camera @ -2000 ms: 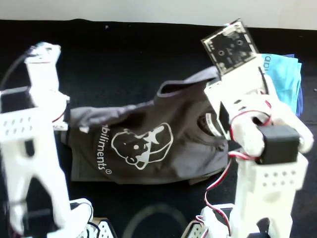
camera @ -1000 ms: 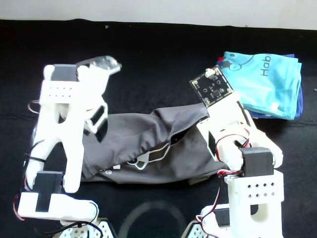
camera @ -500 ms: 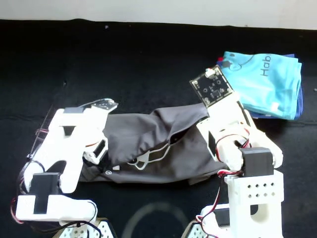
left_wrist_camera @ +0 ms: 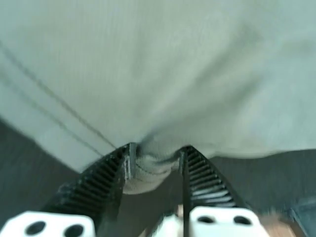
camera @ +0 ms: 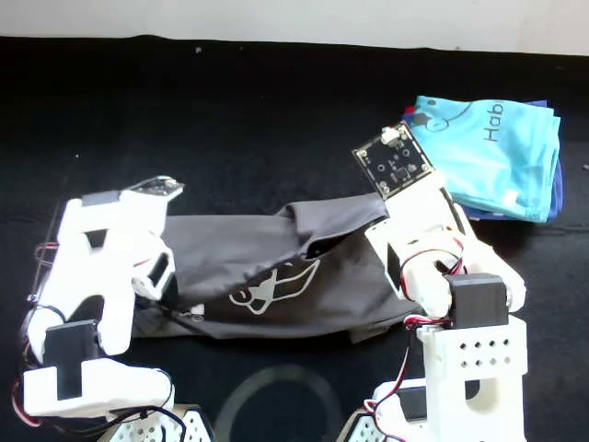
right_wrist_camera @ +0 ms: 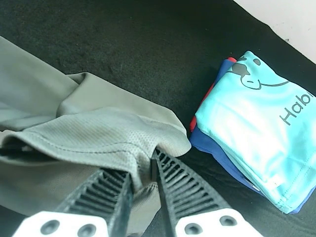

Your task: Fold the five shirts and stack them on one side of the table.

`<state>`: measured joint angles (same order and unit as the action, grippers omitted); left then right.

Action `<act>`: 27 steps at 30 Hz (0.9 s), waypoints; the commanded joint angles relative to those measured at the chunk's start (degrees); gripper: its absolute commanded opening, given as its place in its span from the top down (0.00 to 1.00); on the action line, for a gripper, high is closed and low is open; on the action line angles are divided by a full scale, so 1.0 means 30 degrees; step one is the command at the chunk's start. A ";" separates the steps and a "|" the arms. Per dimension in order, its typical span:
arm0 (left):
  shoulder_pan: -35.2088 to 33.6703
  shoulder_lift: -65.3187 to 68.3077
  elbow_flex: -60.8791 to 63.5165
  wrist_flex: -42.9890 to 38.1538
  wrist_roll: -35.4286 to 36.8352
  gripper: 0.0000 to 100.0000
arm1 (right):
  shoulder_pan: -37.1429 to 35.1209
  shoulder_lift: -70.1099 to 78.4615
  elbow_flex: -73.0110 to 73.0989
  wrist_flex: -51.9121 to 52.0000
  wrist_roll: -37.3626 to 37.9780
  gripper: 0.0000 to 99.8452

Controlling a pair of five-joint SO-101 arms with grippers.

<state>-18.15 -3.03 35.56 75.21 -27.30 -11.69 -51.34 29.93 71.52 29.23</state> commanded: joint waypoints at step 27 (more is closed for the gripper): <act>-0.0190 -0.0513 0.2037 -0.3077 -0.0821 0.98 | 0.0132 -0.0425 0.0015 -0.0425 -0.0176 0.99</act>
<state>-18.33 -3.47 42.86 66.86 -29.41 -11.69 -51.34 30.11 71.52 29.23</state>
